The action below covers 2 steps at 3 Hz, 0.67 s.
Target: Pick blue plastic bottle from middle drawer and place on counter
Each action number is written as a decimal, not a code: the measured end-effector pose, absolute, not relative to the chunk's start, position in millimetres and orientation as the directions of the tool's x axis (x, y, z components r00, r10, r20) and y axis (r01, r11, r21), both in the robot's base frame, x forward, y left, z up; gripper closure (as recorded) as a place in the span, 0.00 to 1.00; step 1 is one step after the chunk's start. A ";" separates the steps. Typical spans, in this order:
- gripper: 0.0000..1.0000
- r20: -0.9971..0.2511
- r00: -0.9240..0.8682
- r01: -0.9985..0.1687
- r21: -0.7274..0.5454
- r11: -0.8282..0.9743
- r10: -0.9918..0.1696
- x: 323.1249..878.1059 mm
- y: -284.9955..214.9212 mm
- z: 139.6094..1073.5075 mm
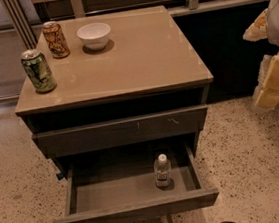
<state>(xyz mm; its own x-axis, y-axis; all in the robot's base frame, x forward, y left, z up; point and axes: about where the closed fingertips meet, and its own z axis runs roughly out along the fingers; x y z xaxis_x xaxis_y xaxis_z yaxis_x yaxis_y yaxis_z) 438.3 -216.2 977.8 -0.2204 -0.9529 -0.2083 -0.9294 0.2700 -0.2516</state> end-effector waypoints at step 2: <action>0.65 -0.340 -0.245 -0.922 -0.208 0.326 -0.908 450.9 -196.8 895.4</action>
Offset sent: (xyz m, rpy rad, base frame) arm 0.0446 0.0405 -0.1611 0.2894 -0.0458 -0.0529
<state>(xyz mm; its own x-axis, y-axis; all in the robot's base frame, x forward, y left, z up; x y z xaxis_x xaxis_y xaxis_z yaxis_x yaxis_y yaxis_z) 450.9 -196.8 895.4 -0.2447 -0.9079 -0.3403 -0.9221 0.3264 -0.2079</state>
